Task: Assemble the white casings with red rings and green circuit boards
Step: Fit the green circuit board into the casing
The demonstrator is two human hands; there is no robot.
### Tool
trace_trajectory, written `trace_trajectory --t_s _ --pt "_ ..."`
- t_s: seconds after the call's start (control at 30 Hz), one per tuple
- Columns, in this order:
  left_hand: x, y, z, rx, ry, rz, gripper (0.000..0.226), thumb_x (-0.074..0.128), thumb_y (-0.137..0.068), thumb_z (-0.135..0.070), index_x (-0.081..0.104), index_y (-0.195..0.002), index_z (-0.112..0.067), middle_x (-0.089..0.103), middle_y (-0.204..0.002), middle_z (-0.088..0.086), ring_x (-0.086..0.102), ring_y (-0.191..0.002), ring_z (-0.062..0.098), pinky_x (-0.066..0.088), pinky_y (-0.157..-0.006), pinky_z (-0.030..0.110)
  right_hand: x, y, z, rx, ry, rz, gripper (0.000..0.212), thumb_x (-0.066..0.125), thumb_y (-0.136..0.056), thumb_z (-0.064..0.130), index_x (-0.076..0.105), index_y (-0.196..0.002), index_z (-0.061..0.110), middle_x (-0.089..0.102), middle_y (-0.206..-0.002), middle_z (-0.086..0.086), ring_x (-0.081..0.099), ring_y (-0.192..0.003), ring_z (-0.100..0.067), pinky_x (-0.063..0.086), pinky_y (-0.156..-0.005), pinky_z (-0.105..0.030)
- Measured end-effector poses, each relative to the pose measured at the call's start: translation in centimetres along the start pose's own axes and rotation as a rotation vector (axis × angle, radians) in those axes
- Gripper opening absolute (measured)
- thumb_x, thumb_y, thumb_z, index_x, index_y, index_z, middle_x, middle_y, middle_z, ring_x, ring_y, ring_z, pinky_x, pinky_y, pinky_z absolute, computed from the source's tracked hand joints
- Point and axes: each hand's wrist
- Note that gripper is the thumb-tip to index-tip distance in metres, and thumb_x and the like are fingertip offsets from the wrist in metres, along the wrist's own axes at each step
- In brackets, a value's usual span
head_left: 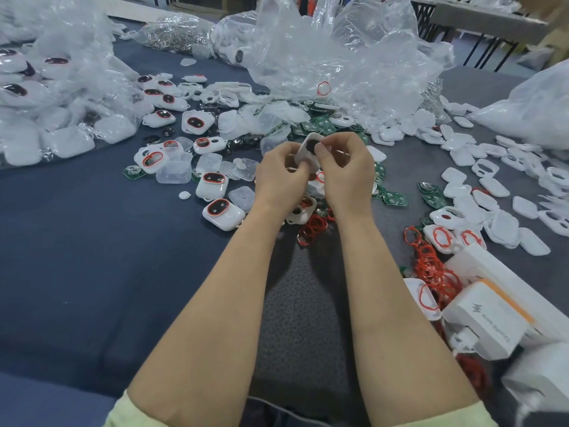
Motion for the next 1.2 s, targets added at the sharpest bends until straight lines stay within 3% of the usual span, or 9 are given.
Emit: trace_trajectory --t_s 0.2,0.37,0.63,0.87,1.2 --pt "-0.1 0.1 -0.1 0.003 -0.022 0.026 0.022 0.055 -0.09 -0.009 0.065 -0.109 -0.013 0.071 -0.096 0.012 0.069 -0.086 0.028 0.054 -0.086 0.046 -0.3 -0.3 -0.4 0.076 -0.116 0.037 0.017 0.064 -0.087 0.008 0.053 -0.094 0.018 0.061 -0.082 -0.002 0.058 -0.073 -0.017 0.049 -0.069 -0.03" --pt "-0.2 0.1 -0.1 0.023 -0.056 0.041 0.026 0.053 -0.09 -0.008 0.064 -0.112 -0.013 0.071 -0.096 0.01 0.069 -0.086 0.026 0.054 -0.085 0.045 -0.5 -0.7 -0.5 0.271 -0.335 0.124 0.011 0.064 -0.088 0.005 0.063 -0.09 0.016 0.065 -0.085 -0.007 0.062 -0.083 -0.022 0.052 -0.078 -0.037" --pt "-0.2 0.2 -0.1 0.065 -0.112 0.041 0.023 0.054 -0.088 -0.008 0.067 -0.106 -0.014 0.072 -0.092 0.009 0.069 -0.081 0.025 0.055 -0.08 0.043 -0.1 -0.8 -0.8 0.218 -0.188 0.107 0.015 0.06 -0.09 0.007 0.058 -0.084 0.021 0.064 -0.089 -0.009 0.061 -0.084 -0.022 0.053 -0.078 -0.041" --pt "-0.3 0.4 -0.3 0.064 -0.125 0.06 0.024 0.054 -0.086 -0.006 0.069 -0.103 -0.015 0.073 -0.089 0.009 0.069 -0.08 0.026 0.055 -0.08 0.042 -0.2 -1.0 -1.2 0.247 -0.231 0.163 0.01 0.063 -0.089 0.009 0.062 -0.087 0.019 0.065 -0.088 -0.009 0.061 -0.084 -0.02 0.053 -0.08 -0.038" --pt "-0.3 0.3 -0.1 0.081 -0.152 0.086 0.024 0.054 -0.085 -0.005 0.071 -0.102 -0.011 0.072 -0.087 0.01 0.069 -0.079 0.027 0.055 -0.078 0.045 -0.3 -1.0 -1.5 0.23 -0.208 0.13 0.016 0.064 -0.087 0.005 0.062 -0.081 0.019 0.064 -0.085 -0.012 0.059 -0.079 -0.021 0.049 -0.069 -0.032"
Point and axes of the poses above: each hand's wrist, its own y-axis away from the middle knuckle, its own x-axis out of the palm, z = x × y
